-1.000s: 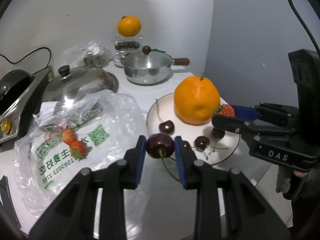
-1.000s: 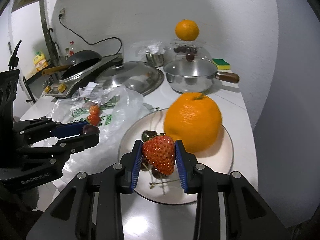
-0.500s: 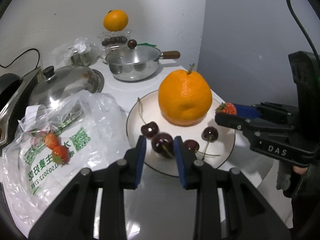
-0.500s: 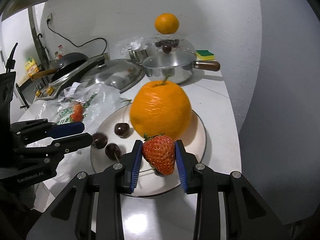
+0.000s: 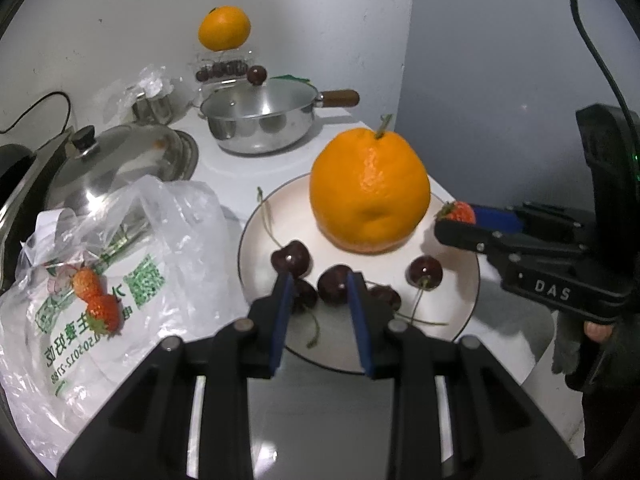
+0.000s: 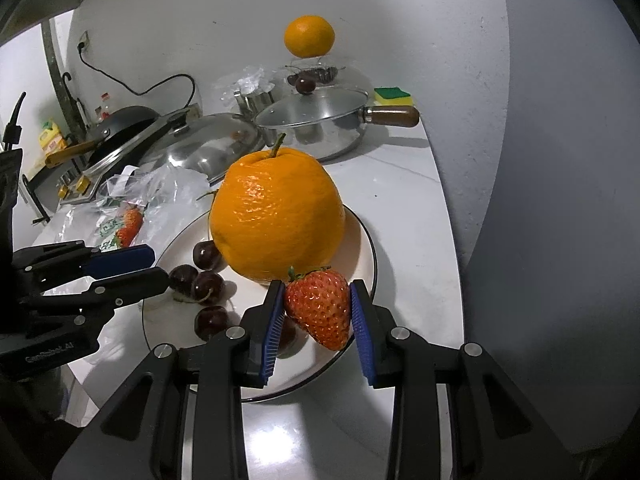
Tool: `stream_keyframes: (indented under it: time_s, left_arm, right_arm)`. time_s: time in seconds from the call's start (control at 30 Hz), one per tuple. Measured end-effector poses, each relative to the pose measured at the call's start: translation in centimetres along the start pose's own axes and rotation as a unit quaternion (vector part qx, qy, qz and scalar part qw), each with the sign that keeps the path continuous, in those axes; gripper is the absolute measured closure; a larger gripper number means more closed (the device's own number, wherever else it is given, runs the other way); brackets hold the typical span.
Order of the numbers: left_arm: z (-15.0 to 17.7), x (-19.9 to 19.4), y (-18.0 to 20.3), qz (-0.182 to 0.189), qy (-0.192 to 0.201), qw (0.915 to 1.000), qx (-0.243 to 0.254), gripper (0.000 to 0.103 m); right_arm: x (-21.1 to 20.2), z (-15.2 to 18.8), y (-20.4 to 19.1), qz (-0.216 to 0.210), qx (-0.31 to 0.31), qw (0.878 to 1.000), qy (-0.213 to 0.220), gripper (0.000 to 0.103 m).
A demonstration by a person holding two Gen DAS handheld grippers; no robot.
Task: Organize fruits
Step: 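Lower the cherry onto the plate and open the left gripper while the right releases the strawberry beside the orange, then move both open grippers back over the bag toward the remaining strawberries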
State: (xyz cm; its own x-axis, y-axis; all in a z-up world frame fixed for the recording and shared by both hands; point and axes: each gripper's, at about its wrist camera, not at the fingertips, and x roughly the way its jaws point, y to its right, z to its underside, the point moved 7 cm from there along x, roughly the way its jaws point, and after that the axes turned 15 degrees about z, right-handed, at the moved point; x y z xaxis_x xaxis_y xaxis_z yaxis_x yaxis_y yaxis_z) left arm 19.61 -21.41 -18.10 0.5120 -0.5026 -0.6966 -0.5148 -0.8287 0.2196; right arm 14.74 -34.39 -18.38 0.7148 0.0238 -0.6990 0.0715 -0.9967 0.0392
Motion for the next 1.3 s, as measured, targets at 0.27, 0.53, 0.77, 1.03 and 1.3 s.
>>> stream_keyframes:
  time_s: [0.27,0.53,0.77,1.03,1.3]
  left_arm:
    - [0.0,-0.5,-0.4,-0.007,0.003,0.9999,-0.007,0.068]
    - [0.1,-1.4,-0.6,-0.008,0.013,0.9999,-0.008,0.046]
    - [-0.1,-2.6,-0.7,-0.004,0.027,0.9996,-0.012,0.045]
    - [0.3,-4.5,-1.1,-0.01,0.042,0.999,-0.014,0.045]
    - [0.8,-6.4,-2.0,-0.015,0.058,0.9979,-0.023,0.045]
  right_arm:
    - [0.4,0.1,-0.1,0.005,0.001,1.0,-0.004,0.068]
    - [-0.1,-0.1,-0.3,0.013,0.002,1.0,-0.001,0.051]
    - [-1.0,-0.3,-0.7,0.02,-0.001,1.0,0.006,0.051]
    - [-2.7,-0.8,-1.7,0.026,-0.003,1.0,0.018,0.051]
    - [-4.0,-1.2,-3.6,0.023,-0.014,0.999,0.025,0.051]
